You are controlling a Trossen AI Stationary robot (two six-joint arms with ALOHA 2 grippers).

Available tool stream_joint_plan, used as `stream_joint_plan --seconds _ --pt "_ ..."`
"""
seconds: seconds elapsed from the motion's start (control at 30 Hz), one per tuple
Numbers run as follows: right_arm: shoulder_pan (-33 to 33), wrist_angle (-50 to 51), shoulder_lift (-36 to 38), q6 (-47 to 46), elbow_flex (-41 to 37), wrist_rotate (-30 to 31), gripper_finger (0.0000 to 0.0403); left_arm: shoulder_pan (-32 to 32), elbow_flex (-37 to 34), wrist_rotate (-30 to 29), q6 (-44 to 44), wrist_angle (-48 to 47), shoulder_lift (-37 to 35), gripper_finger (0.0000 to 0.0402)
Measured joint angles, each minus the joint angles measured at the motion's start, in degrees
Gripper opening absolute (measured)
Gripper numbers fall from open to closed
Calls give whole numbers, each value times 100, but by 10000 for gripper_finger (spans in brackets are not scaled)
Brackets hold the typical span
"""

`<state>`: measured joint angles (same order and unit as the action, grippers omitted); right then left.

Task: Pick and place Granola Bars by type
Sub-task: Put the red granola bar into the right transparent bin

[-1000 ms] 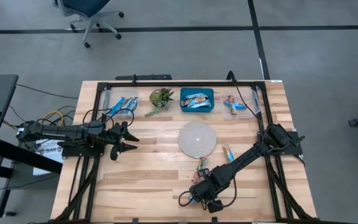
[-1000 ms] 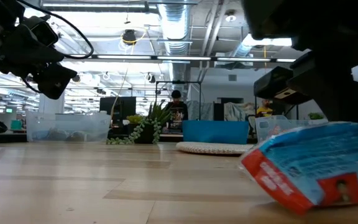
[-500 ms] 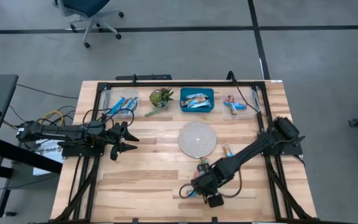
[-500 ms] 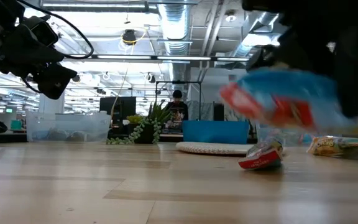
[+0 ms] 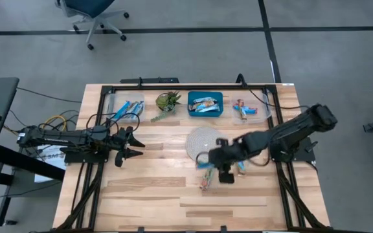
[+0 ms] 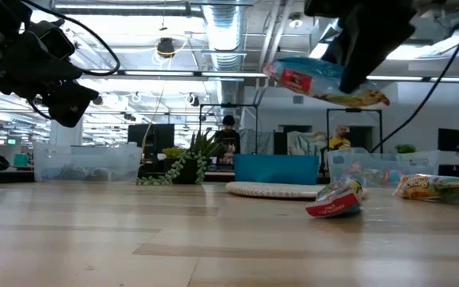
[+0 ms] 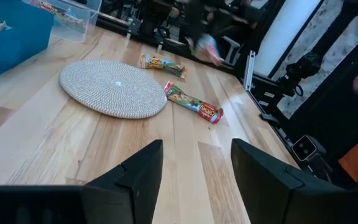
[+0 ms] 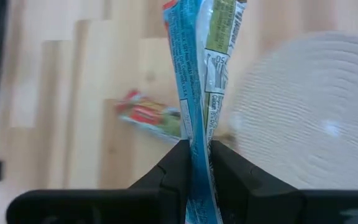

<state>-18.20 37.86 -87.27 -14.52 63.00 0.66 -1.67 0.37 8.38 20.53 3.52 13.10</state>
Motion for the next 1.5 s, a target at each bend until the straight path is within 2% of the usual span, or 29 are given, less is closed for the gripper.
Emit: stream_joint_plan --seconds 0.23,0.43,0.67,0.8,1.13,1.4,1.5 --pt "1071 196 1123 -47 -603 678 53 0 1 -4 0 -1 0 183" --pt "2382 721 1682 -155 -706 1442 53 0 -1 -9 0 -1 0 183" --pt "3809 1402 1922 -300 -708 1625 53 0 1 -13 0 -2 0 183" --pt "4394 1645 1957 -302 -716 1625 53 0 -1 -15 0 -2 2 183" --pt "5197 1437 2504 -901 -1526 1422 53 0 -1 -19 0 -2 2 183" --pt "5617 1328 2516 -1262 -1806 1413 53 0 -1 -20 0 -2 2 183" --pt "5666 1329 2516 -1288 -1888 1229 53 0 0 -20 0 -3 0 183"
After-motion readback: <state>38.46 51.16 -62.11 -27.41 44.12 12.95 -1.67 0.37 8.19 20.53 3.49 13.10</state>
